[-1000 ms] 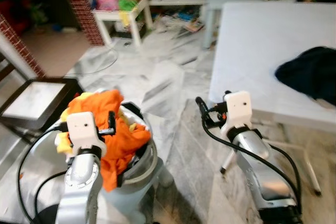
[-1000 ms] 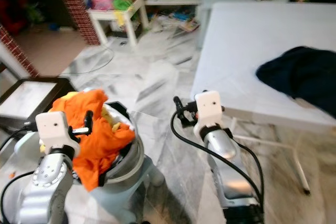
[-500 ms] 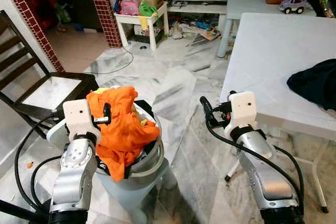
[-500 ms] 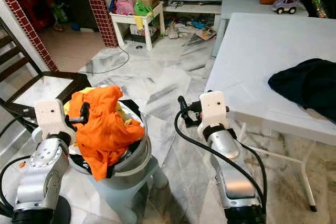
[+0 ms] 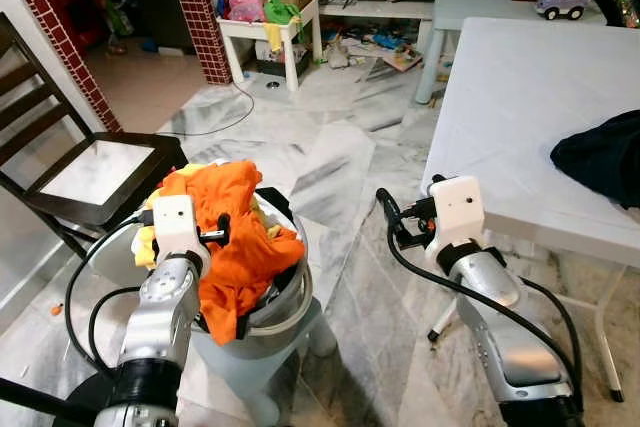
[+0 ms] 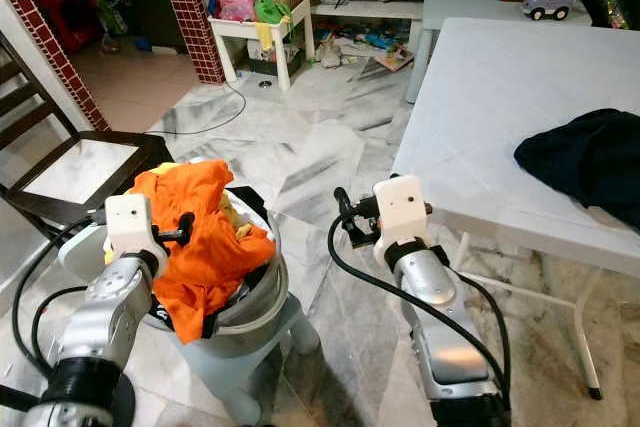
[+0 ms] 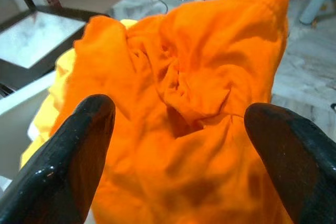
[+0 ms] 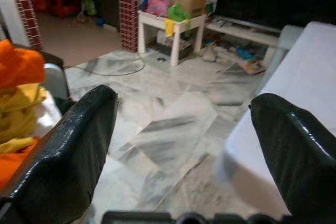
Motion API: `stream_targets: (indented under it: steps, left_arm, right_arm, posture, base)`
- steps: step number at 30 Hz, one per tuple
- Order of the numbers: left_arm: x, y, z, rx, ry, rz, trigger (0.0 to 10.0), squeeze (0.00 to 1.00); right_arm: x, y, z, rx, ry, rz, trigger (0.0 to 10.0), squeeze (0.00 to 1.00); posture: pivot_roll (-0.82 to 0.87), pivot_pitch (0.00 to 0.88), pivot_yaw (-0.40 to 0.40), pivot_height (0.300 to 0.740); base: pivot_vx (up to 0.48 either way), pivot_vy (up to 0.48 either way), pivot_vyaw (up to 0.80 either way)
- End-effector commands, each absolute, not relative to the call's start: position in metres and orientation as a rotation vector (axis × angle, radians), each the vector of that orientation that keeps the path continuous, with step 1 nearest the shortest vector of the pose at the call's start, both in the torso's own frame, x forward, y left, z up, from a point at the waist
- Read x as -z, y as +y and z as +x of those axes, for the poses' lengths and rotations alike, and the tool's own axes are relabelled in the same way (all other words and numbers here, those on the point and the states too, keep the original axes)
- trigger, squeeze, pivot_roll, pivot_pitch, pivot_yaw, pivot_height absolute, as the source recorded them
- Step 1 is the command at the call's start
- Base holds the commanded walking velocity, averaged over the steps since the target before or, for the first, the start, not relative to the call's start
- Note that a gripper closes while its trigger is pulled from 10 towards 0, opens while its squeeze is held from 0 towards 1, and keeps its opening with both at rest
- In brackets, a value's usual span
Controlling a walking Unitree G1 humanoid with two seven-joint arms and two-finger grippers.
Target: Hang hanger
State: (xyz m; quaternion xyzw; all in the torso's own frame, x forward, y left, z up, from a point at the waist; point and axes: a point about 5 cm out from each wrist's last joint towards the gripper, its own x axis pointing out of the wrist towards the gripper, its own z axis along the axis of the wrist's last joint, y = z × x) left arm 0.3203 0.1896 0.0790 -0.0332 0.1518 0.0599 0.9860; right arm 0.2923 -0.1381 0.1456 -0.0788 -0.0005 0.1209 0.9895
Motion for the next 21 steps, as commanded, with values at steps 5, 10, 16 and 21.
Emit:
stream_targets:
  steps: [5,10,16,21]
  left_arm:
    - [-0.070,0.193,0.333,-0.111,0.369,-0.077,5.0,0.00]
    - [-0.067,0.181,0.342,-0.078,0.378,-0.112,0.0,0.00]
    - [-0.060,0.175,0.342,-0.064,0.392,-0.115,0.0,0.00]
    - [-0.056,0.178,0.337,-0.086,0.377,-0.078,0.0,0.00]
  right_arm:
    - [-0.149,-0.139,0.280,-0.296,0.018,-0.149,10.0,0.00]
    - [-0.146,-0.120,0.255,-0.580,0.099,-0.079,10.0,0.00]
    - [-0.143,-0.125,0.251,-0.612,0.136,-0.116,10.0,0.00]
    - [-0.145,-0.124,0.252,-0.619,0.146,-0.117,10.0,0.00]
  posture:
    - [-0.17,0.093,0.081,0.740]
    - [-0.20,0.102,0.086,0.740]
    - [-0.20,0.102,0.086,0.740]
    - [-0.20,0.097,0.082,0.740]
  base:
    - [0.000,0.000,0.00]
    - [0.000,0.000,0.00]
    - [0.000,0.000,0.00]
    - [0.000,0.000,0.00]
